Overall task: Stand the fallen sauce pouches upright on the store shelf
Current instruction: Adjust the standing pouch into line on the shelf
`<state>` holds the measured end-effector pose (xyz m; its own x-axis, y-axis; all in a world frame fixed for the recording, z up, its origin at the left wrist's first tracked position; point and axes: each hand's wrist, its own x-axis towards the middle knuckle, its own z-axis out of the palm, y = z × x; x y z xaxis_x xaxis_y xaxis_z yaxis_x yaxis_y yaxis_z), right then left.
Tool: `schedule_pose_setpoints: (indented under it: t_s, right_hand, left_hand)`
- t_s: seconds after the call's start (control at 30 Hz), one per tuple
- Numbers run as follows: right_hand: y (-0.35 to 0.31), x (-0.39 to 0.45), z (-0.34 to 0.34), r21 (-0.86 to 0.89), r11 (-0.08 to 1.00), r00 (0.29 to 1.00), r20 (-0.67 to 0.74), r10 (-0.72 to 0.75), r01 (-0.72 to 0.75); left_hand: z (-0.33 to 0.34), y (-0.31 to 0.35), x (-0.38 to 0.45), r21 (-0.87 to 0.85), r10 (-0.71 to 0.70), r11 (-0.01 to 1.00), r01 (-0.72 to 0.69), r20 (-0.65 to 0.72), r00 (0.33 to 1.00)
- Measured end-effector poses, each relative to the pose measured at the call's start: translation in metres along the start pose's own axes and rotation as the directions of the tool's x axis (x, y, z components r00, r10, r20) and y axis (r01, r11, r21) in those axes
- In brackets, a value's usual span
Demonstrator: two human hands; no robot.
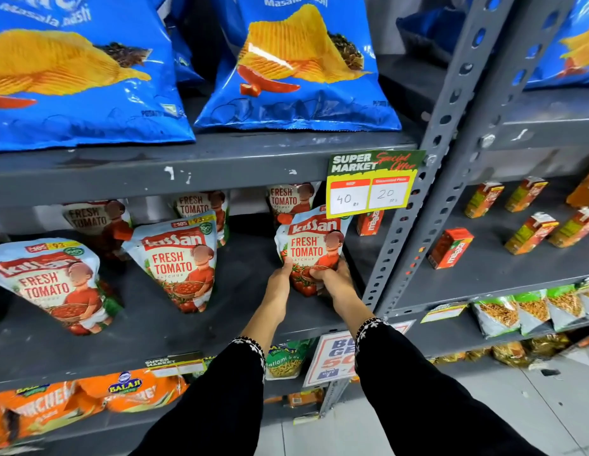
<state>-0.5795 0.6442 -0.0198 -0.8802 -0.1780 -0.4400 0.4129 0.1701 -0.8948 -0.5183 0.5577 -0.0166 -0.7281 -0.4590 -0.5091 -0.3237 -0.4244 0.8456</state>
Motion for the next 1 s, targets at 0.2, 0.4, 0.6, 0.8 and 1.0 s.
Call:
schedule_pose_setpoints:
  t_s: [0.2,0.4,0.6,0.8,1.0]
  right_hand:
    - [0.034,0.025,0.021,-0.002,1.0,0.98,-0.196,-0.022,0.022]
    - [0.031,-0.058,0.068,0.019,1.0,0.916,-0.402,0.003,0.005]
    - [0.033,-0.1,0.138,-0.016,0.999,0.983,-0.178,0.043,-0.047]
    - [0.01,-0.126,0.176,-0.001,1.0,0.993,0.114,0.017,-0.017]
    - [0.01,-0.108,0.19,-0.016,1.0,0.972,0.235,0.015,-0.012]
  left_hand:
    - [-0.041,-0.006,-0.01,0.016,-0.04,0.999,0.042,-0.08,0.996]
    - [-0.112,-0.006,-0.034,0.109,-0.005,0.994,0.018,-0.112,0.994]
    - [-0.189,0.003,-0.045,0.121,0.03,0.993,-0.008,-0.176,0.984]
    - [-0.223,0.029,-0.032,0.007,0.031,1.0,-0.03,-0.23,0.973]
    - [-0.222,0.038,-0.03,-0.133,0.057,0.988,-0.076,-0.14,0.989]
